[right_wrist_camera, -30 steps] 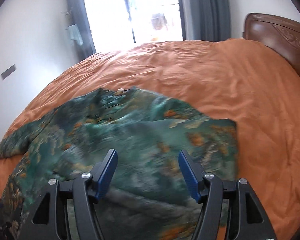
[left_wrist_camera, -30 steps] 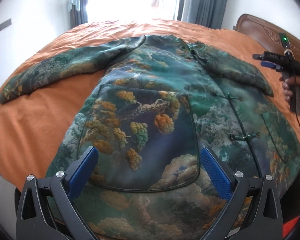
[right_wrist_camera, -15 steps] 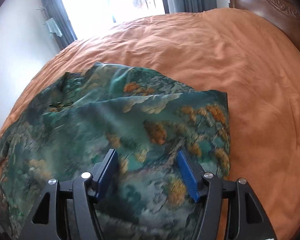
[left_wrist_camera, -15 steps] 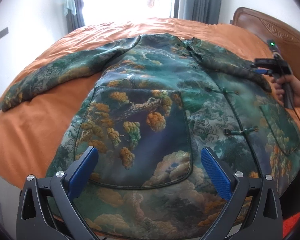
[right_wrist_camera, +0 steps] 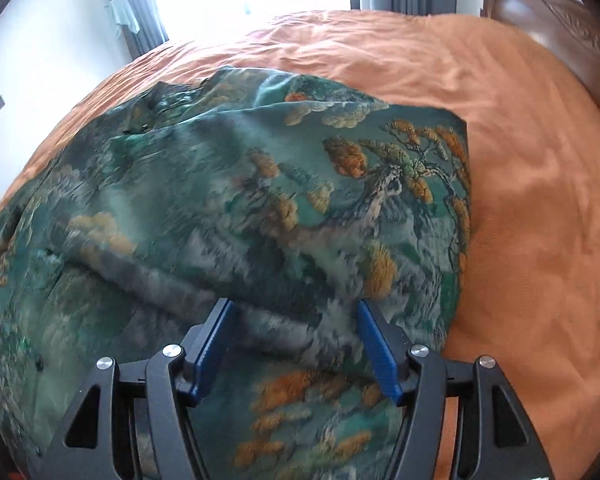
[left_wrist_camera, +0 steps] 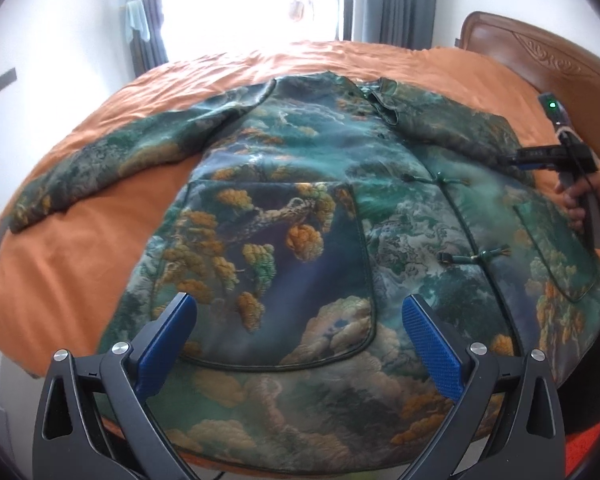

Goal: Fold large clothes

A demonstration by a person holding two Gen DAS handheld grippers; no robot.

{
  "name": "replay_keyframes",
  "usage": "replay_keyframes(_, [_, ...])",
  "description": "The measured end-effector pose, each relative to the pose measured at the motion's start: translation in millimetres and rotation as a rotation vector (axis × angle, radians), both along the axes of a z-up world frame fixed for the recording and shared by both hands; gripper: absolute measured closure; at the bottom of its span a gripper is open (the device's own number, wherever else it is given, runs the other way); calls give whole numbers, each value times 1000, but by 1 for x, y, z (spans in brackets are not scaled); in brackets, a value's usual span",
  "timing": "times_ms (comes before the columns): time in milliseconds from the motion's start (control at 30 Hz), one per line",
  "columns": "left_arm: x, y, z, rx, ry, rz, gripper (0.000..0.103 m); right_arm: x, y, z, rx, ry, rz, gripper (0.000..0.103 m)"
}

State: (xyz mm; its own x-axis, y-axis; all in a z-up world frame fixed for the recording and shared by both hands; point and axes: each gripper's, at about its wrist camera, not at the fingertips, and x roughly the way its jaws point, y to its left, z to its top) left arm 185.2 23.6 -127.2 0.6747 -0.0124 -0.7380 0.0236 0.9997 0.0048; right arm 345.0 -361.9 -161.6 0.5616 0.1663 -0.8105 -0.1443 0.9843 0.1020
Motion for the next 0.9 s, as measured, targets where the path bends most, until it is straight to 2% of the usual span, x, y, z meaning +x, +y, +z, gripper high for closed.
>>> replay_keyframes(100, [1,6,-1,-27,8,16,1,-35,2,12,6,-17,56,39])
replay_keyframes(200, [3,7,-4,-30,5,19,1,-91,3,29,-10,-98,84,39])
replay_keyframes(333, [4,4,-6,-30,5,6,1,-164,10,47,-50,-214,77,38])
replay_keyframes(467, [4,-4,-8,-26,10,-13,1,-217,29,43,-8,-267,51,34])
replay_keyframes(600, [2,-13,-9,-13,13,-34,1,-247,51,33,114,-278,35,33])
replay_keyframes(700, [-1,-17,-9,-2,11,-43,1,-252,76,21,138,-279,51,34])
replay_keyframes(767, [-4,-19,-8,6,4,-50,1,-251,91,17,132,-285,89,34])
replay_keyframes(900, [-9,-19,-8,29,-5,-43,1,-255,113,16,56,-320,133,34])
